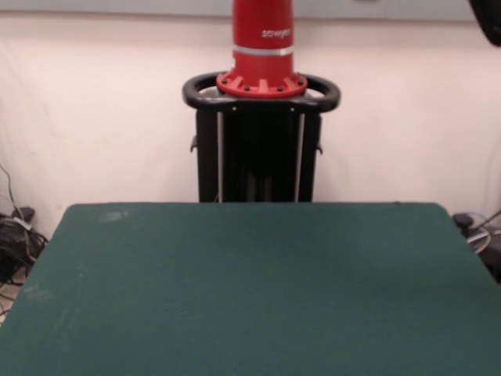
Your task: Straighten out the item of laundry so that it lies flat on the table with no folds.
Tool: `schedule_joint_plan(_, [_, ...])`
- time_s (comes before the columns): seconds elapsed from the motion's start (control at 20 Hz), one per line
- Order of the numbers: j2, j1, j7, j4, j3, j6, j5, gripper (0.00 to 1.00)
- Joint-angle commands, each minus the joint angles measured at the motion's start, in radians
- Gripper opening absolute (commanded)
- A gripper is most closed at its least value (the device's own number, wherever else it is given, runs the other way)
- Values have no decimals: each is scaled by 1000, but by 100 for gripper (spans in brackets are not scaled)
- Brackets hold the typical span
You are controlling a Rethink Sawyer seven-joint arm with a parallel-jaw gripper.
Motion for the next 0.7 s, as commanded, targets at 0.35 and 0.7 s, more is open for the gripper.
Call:
schedule_joint_plan(0.35, [136,83,50,-26,75,-41,-73,0])
schedule_joint_plan(0.7, [145,-95,-73,72,104,-122,-273,0])
